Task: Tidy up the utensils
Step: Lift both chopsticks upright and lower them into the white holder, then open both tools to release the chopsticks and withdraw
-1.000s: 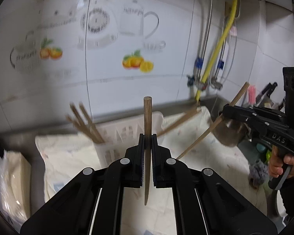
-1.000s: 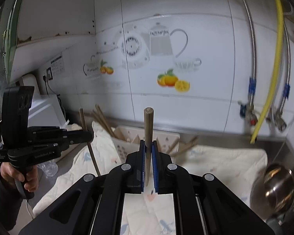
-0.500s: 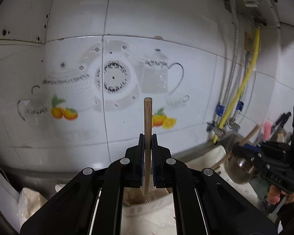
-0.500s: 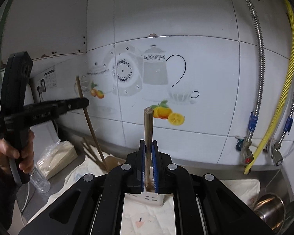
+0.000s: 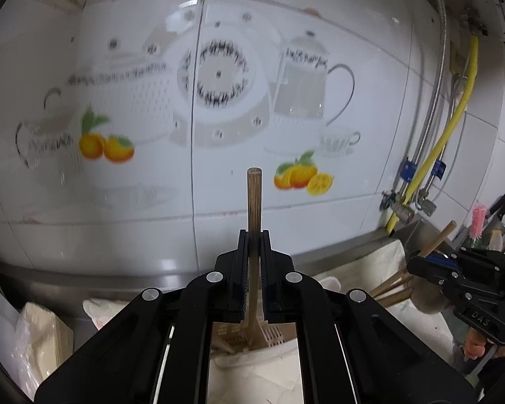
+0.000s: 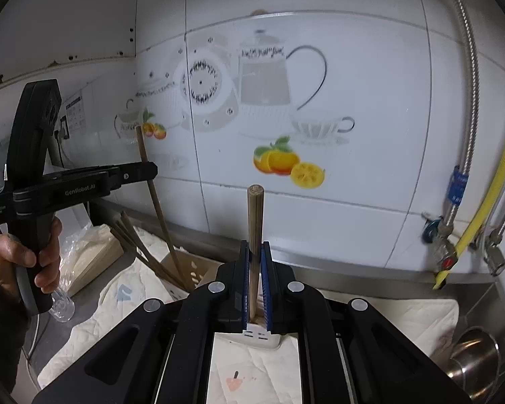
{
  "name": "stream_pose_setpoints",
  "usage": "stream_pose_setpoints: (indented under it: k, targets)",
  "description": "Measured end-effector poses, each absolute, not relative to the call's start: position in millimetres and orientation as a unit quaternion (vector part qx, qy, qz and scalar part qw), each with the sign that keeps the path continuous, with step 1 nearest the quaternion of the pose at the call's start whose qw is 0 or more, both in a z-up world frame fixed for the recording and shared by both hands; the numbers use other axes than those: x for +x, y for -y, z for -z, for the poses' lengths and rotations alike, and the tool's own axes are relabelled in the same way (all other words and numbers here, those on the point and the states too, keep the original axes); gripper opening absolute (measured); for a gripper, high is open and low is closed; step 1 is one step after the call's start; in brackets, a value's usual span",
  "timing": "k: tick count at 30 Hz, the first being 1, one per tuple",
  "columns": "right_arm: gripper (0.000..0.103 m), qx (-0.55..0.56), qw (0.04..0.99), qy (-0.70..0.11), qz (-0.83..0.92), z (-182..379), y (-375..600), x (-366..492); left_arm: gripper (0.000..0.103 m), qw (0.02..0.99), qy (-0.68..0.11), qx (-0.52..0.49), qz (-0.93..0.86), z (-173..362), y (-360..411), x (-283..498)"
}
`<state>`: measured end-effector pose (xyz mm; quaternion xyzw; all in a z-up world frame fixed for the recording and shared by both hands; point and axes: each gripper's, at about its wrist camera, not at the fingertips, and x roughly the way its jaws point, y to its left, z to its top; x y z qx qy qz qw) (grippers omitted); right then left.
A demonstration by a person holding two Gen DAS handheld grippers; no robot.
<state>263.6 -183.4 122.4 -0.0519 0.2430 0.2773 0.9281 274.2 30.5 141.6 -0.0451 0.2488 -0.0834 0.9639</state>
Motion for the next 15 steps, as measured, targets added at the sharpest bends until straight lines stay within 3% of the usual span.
stream_pose_setpoints:
  k: [10, 13, 15]
  targets:
    - [0.007, -0.070, 0.922, -0.267, -0.272, -99.1, 171.0, 268.8, 0.006, 0.957, -0.272, -0.051, 0.089, -116.0, -30.1, 269.8]
    - [0.007, -0.072, 0.922, -0.269, -0.269, -97.1, 170.9, 269.2, 0.009, 0.957, -0.272, -0.052, 0.090, -115.0, -31.4, 265.4]
    - [0.008, -0.070, 0.923, -0.269, -0.267, -96.8, 171.5, 269.0, 0.017, 0.957, -0.270, -0.053, 0.089, -116.0, -32.8, 262.4]
